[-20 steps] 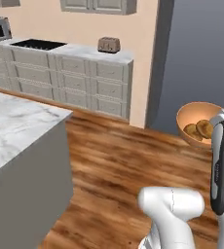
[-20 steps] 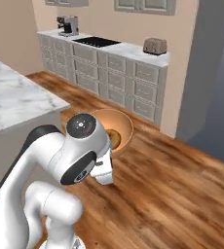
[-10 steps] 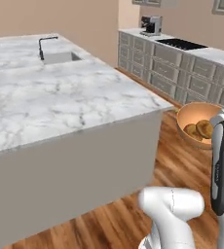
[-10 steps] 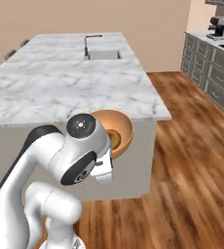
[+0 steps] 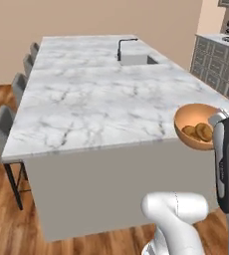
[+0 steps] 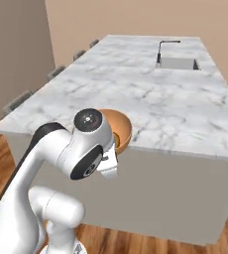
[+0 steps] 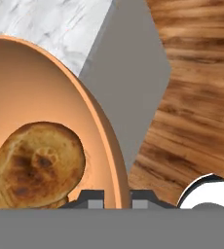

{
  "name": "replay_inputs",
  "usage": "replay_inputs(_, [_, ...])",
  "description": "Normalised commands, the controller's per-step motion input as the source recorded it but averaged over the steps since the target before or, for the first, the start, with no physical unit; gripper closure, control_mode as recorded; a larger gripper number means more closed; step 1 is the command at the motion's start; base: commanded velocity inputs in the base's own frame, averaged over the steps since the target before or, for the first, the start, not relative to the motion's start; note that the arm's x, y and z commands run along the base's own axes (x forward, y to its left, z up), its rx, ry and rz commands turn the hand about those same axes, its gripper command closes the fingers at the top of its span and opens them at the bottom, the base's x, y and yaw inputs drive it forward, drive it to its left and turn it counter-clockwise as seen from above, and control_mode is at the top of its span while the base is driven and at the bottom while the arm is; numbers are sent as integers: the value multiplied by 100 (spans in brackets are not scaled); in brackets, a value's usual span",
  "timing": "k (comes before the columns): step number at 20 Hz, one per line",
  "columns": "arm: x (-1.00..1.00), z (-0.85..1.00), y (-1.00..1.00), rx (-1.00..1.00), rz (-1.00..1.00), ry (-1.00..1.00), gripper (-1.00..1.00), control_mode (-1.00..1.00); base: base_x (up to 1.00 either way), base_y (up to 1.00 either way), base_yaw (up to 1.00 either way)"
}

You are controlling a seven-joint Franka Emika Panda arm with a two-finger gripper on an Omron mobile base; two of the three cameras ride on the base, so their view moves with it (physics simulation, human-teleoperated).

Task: Pick up the heated bread from the toaster oven and place it in the bowl. Then move the bread bowl to the dining counter.

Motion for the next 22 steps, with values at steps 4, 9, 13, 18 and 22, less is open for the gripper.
replay_inputs(4, [0, 0, 0, 0, 0, 0, 100, 100, 90, 100, 10])
replay_inputs(9, [0, 0, 0, 0, 0, 0, 100, 100, 43, 100, 5])
replay_inputs(13, [0, 0, 0, 0, 0, 0, 100, 100, 20, 64, 3])
replay_inputs(18, [96, -4, -4, 9, 0, 10, 100, -100, 0, 0, 0])
replay_inputs(22, [100, -15, 0, 10, 0, 13, 100, -100, 0, 0, 0])
